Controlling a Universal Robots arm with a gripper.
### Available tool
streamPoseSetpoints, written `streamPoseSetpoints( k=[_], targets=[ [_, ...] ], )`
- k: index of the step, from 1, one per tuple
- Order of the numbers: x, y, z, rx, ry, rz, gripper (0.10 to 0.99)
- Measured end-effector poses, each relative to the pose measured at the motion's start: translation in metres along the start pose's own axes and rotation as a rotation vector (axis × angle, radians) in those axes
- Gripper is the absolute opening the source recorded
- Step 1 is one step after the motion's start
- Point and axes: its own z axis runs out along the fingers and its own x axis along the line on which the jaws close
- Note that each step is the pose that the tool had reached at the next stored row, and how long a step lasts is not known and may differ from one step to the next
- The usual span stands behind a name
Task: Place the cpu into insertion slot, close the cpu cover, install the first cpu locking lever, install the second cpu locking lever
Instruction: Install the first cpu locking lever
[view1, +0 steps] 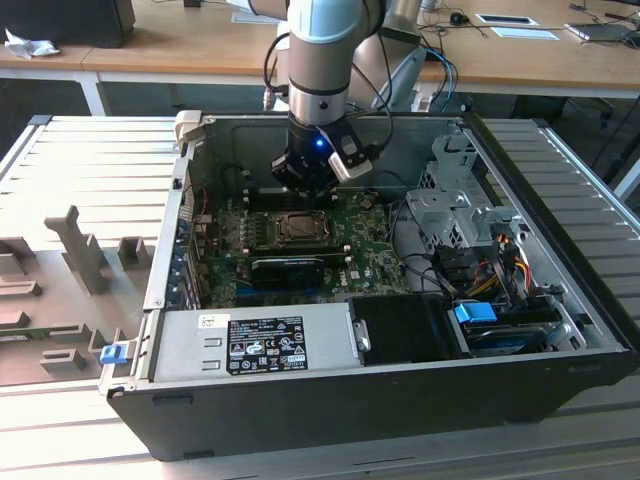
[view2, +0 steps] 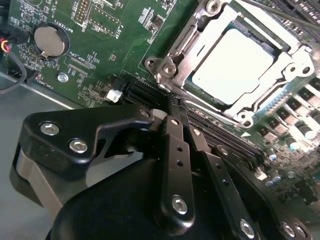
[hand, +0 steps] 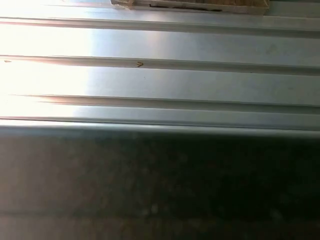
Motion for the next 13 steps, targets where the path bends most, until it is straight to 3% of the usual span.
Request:
streamPoseSetpoints(
  k=[4,13],
  targets=[
    [-0.0001,0.0006,-0.0073,0.001,0.0,0.0,0.106],
    [0.0001,-0.005,-0.008,0.002,-0.0001,0.001,0.106]
  ],
)
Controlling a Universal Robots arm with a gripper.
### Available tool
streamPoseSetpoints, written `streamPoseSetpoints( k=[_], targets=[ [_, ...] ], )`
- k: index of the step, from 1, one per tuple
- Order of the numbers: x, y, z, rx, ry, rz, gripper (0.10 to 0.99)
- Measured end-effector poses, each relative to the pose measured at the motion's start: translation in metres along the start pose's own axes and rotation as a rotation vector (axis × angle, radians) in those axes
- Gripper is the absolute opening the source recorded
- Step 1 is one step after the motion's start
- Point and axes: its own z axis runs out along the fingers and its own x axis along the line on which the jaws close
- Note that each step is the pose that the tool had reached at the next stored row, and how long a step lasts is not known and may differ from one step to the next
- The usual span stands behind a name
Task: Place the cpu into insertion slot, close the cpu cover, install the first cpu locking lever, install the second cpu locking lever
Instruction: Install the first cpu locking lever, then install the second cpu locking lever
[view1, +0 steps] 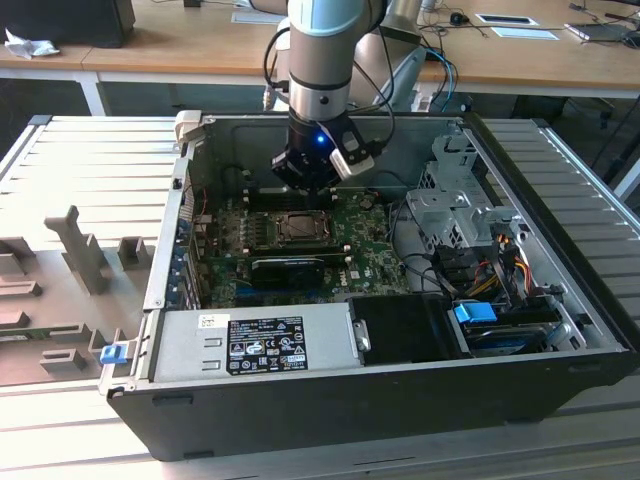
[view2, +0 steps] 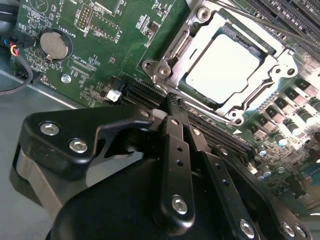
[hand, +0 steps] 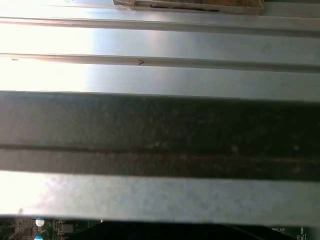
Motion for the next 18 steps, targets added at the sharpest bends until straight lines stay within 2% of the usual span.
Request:
streamPoseSetpoints(
  k=[16,18],
  targets=[
    [0.0001,-0.0033,-0.0008,0.0,-0.0001,0.001,0.106],
    [0.0,-0.0029,-0.0056,0.0,0.0,0.001,0.106]
  ],
)
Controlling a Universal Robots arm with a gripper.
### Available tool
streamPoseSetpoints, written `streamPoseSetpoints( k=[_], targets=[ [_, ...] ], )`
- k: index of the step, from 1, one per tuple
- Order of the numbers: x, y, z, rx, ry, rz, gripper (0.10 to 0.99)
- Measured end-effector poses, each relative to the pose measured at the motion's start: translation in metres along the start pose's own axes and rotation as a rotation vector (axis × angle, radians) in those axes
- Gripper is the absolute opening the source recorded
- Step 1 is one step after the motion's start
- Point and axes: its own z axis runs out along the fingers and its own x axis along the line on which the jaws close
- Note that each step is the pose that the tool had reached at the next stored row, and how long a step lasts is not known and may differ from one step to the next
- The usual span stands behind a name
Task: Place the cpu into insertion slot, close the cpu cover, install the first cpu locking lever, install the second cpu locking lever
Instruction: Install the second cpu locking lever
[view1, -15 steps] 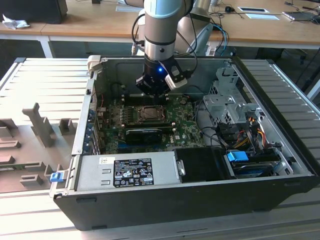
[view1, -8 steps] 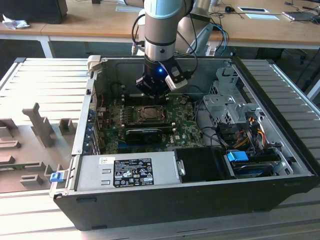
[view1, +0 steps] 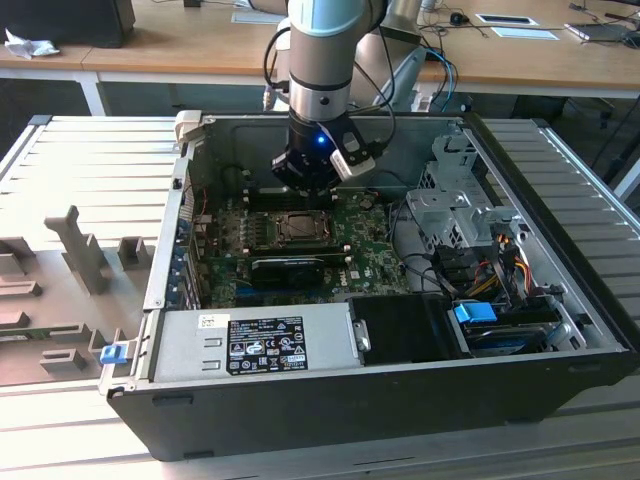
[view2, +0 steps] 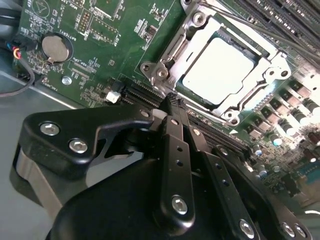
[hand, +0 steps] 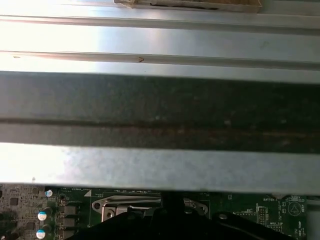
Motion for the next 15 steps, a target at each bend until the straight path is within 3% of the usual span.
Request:
streamPoseSetpoints(
  k=[1,12,15],
  targets=[
    [-0.0001,0.0004,-0.0052,0.0,0.0,0.0,0.106],
    [0.0001,-0.0048,-0.0051,0.0,-0.0001,0.0,0.106],
    [0.0,-0.0046,-0.0097,0.0,-0.0001,0.0,0.106]
  ],
)
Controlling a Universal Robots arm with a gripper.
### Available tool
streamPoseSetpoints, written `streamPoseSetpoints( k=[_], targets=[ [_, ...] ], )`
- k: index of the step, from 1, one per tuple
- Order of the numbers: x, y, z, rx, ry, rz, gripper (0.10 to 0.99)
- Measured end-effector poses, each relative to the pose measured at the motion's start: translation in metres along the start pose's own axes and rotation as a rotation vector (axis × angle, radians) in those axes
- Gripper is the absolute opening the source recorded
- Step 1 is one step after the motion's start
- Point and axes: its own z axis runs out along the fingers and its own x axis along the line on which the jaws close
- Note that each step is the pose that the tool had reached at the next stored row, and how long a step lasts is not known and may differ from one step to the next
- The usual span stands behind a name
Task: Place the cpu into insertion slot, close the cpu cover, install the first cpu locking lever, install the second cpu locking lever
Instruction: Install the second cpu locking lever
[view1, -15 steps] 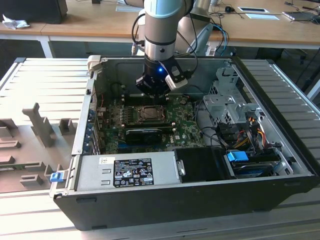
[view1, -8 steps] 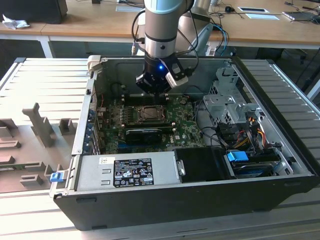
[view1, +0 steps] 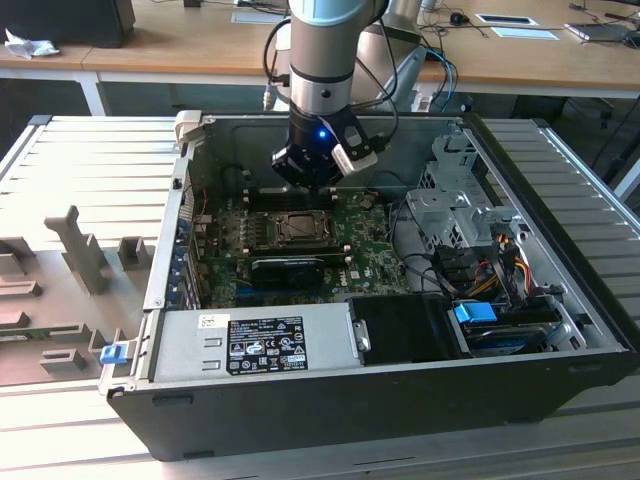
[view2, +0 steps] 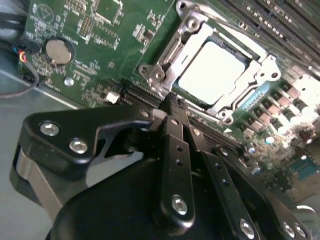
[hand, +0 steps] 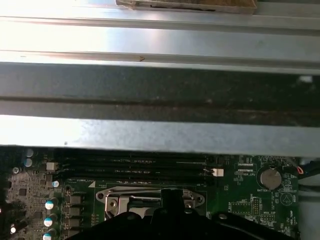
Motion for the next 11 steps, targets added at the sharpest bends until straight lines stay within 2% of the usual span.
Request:
streamPoseSetpoints(
  k=[11],
  targets=[
    [0.0001,-0.004,-0.0004,0.0,0.0,0.0,0.106]
  ],
)
